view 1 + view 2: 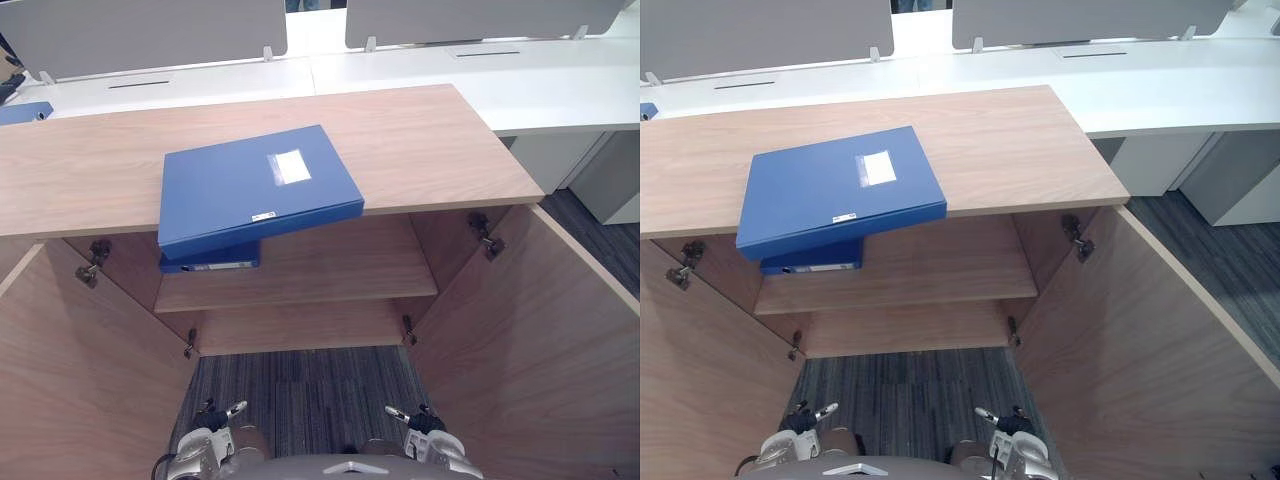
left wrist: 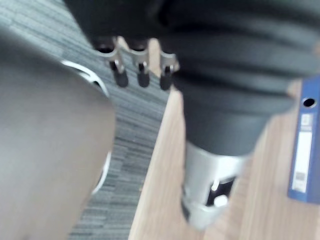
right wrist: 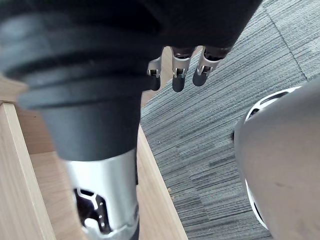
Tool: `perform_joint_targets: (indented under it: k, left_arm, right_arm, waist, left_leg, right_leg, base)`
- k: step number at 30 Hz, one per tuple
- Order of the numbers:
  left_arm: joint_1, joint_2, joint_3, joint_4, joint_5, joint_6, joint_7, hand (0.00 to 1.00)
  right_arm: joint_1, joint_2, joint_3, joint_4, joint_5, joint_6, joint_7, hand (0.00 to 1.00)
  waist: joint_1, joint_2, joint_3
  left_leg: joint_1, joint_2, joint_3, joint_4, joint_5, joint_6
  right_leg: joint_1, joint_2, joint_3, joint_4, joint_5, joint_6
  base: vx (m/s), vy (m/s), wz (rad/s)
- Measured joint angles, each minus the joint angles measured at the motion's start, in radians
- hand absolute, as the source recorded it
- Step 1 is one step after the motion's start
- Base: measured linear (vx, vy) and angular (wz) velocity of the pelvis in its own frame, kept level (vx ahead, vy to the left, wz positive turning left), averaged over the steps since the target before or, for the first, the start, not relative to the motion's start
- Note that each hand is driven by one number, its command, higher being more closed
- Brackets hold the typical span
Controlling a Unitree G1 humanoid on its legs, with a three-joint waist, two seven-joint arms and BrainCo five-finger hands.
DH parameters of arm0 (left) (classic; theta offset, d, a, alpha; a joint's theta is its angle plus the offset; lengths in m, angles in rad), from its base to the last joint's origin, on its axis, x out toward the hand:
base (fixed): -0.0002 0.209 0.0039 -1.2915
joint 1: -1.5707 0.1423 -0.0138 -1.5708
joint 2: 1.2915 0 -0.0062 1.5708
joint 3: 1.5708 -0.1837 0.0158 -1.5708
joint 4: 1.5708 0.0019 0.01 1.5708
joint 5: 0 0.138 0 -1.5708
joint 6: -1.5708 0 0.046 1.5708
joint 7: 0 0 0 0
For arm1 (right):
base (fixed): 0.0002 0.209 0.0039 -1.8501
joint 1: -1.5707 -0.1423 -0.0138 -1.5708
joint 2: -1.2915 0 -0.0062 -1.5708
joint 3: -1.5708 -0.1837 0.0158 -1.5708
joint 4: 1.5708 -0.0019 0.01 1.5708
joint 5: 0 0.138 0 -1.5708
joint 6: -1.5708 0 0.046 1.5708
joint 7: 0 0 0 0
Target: Walk over to the cabinet, pick up the folder, carry it to the office cabinet, place the folder inside the office cabinet, then close the office cabinet door
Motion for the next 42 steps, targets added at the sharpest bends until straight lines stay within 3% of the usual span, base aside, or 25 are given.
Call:
perform_joint_targets:
  k: [3, 4, 8, 10, 16, 23, 29, 37, 42]
  left_arm:
    - [0.007, 0.036, 0.001, 0.000, 0.000, 0.000, 0.001, 0.00]
    - [0.011, 0.043, 0.001, 0.003, 0.001, 0.001, 0.001, 0.00]
    - [0.027, 0.042, 0.000, 0.005, 0.010, 0.001, 0.001, 0.00]
    - [0.029, 0.042, -0.002, 0.014, 0.019, 0.001, 0.001, 0.00]
    - [0.034, 0.041, -0.033, 0.038, 0.019, -0.001, 0.001, 0.00]
    - [0.037, 0.066, -0.119, 0.010, 0.020, -0.005, 0.033, 0.00]
    - [0.113, 0.104, -0.152, -0.299, 0.041, -0.015, 0.081, 0.00]
    - [0.183, 0.141, -0.143, -0.764, 0.081, -0.067, 0.142, 0.00]
    - [0.192, 0.140, -0.151, -0.932, 0.114, -0.100, 0.161, 0.00]
  right_arm:
    - [0.014, 0.039, -0.001, 0.001, 0.001, 0.004, 0.000, 0.00]
    - [0.018, 0.043, -0.002, 0.001, 0.001, 0.003, 0.000, 0.00]
    - [0.034, 0.049, -0.010, 0.002, 0.000, 0.003, 0.001, 0.00]
    - [0.039, 0.049, -0.018, 0.011, -0.001, 0.004, 0.001, 0.00]
    - [0.039, 0.036, -0.043, 0.044, -0.001, 0.003, 0.002, 0.00]
    - [0.029, 0.018, -0.038, 0.069, -0.001, -0.001, 0.001, 0.00]
    - [0.028, 0.013, -0.014, 0.070, 0.000, -0.004, -0.002, 0.00]
    - [0.035, 0.007, 0.005, 0.037, 0.000, -0.011, -0.020, 0.00]
    - [0.037, 0.004, 0.008, 0.036, -0.001, -0.011, -0.020, 0.00]
  waist:
    - [0.005, -0.066, -0.029]
    - [0.004, -0.071, -0.032]
    - [0.002, -0.070, -0.042]
    - [-0.001, -0.081, -0.057]
    - [-0.006, -0.061, -0.060]
    - [-0.011, -0.057, -0.063]
    - [-0.011, -0.058, -0.056]
    - [0.002, -0.046, -0.048]
    - [0.008, -0.042, -0.049]
  left_leg:
    - [0.045, -0.068, 0.020, -0.099, 0.030, 0.015]
    - [0.063, -0.081, 0.026, -0.111, 0.032, 0.016]
    - [0.139, -0.118, 0.051, -0.180, 0.043, 0.029]
    - [0.158, -0.139, 0.052, -0.260, 0.087, 0.033]
    - [0.246, -0.178, 0.043, -0.461, 0.203, 0.042]
    - [0.261, -0.203, -0.012, -0.521, 0.238, 0.052]
    - [0.241, -0.218, -0.048, -0.521, 0.237, 0.053]
    - [0.245, -0.225, -0.066, -0.521, 0.231, 0.064]
    - [0.255, -0.223, -0.093, -0.522, 0.229, 0.062]
  right_leg:
    - [0.005, -0.043, 0.024, -0.036, 0.016, 0.039]
    - [0.025, -0.051, 0.028, -0.056, 0.025, 0.044]
    - [0.077, -0.068, 0.052, -0.112, 0.047, 0.064]
    - [0.076, -0.076, 0.053, -0.150, 0.074, 0.066]
    - [0.095, -0.066, 0.052, -0.203, 0.112, 0.064]
    - [0.108, -0.068, 0.052, -0.229, 0.119, 0.070]
    - [0.111, -0.068, 0.063, -0.248, 0.123, 0.065]
    - [0.140, -0.067, 0.054, -0.279, 0.131, 0.071]
    - [0.160, -0.063, 0.048, -0.289, 0.131, 0.069]
  base:
    - [0.12, 0.127, 0.04]
    - [0.09, 0.122, -0.07]
    - [0.02, 0.080, -0.14]
    - [-0.06, 0.046, -0.03]
    - [-0.08, 0.006, 0.02]
    - [-0.07, 0.018, 0.09]
    - [0.00, 0.022, 0.14]
    - [0.05, 0.000, 0.05]
    - [0.05, -0.030, 0.04]
